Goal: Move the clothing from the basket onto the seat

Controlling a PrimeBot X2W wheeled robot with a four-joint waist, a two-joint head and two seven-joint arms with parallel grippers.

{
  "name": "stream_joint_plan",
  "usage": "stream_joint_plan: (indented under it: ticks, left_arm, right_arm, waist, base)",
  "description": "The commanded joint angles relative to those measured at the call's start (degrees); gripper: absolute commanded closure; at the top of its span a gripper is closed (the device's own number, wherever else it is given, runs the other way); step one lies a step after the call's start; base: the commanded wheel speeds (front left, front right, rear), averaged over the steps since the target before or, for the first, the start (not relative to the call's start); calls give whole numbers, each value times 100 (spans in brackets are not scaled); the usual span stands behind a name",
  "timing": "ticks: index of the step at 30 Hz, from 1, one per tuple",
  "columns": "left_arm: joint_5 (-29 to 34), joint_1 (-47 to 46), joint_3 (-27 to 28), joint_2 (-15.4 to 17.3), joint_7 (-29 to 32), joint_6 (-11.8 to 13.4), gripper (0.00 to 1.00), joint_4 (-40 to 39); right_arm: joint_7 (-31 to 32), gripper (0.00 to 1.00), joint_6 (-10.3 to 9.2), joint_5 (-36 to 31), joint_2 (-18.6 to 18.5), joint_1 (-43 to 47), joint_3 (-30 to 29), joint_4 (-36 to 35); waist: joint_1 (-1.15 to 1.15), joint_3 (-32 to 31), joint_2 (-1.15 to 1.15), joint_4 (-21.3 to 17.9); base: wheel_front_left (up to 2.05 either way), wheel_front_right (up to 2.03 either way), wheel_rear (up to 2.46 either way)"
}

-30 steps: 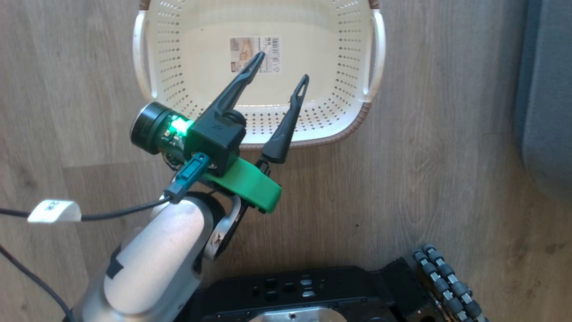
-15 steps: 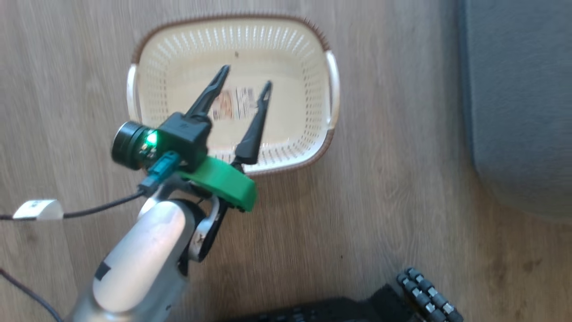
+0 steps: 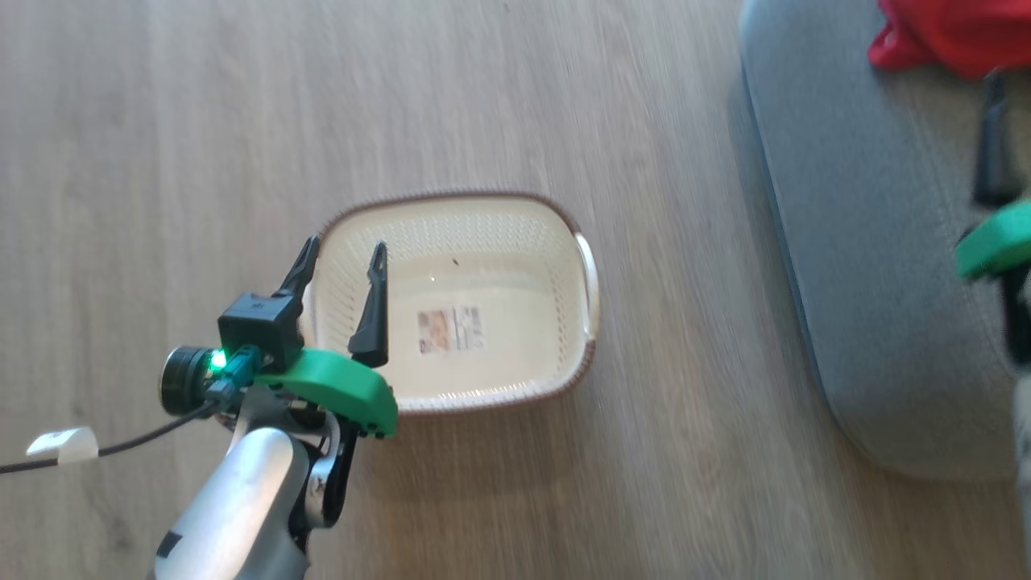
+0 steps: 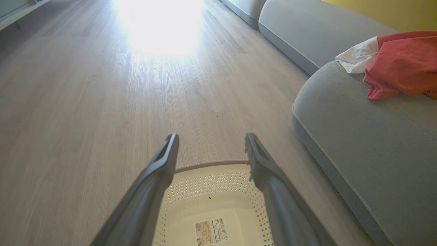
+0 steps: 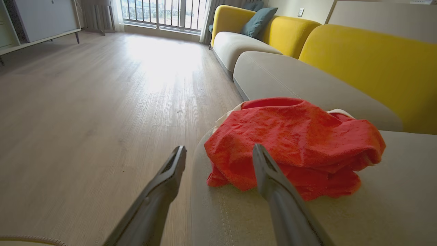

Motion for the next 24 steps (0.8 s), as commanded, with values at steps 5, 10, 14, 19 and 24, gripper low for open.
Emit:
stream_joint_plan:
  ticks: [5,10,14,19,24]
  left_arm:
    - [-182,118,420,175,-188,-9,0,231]
    - [-302,241,600,207,-311,-116,0,507]
    - [-291,298,637,143,-375,-269,0,744]
    - [-192,379,750,79,-402,-408,0,931]
    - [-63,532,973,71,-405,-483,0,955]
  right_arm:
    - [324,0,-2,86,315,1091,302,-1603]
    - [369,0,-2,-32,789,1819,597,-2130]
    - [69,0,-2,-409,930,2204,793,-2022]
    - [-293,0,-2,-863,1172,2475,670,-1775]
    - [-441,0,-2,-1094,1309,2619,471,-1599]
  waist:
    - [1,-742,-1,618]
    - [1,-980,-1,886]
    - [1,-1202,-1,1104]
    - [1,-1387,-1,1199]
    - [1,-1513,-1,1165]
  base:
    - [0,0,0]
    - [0,0,0]
    - [0,0,0]
    - [0,0,0]
    - [0,0,0]
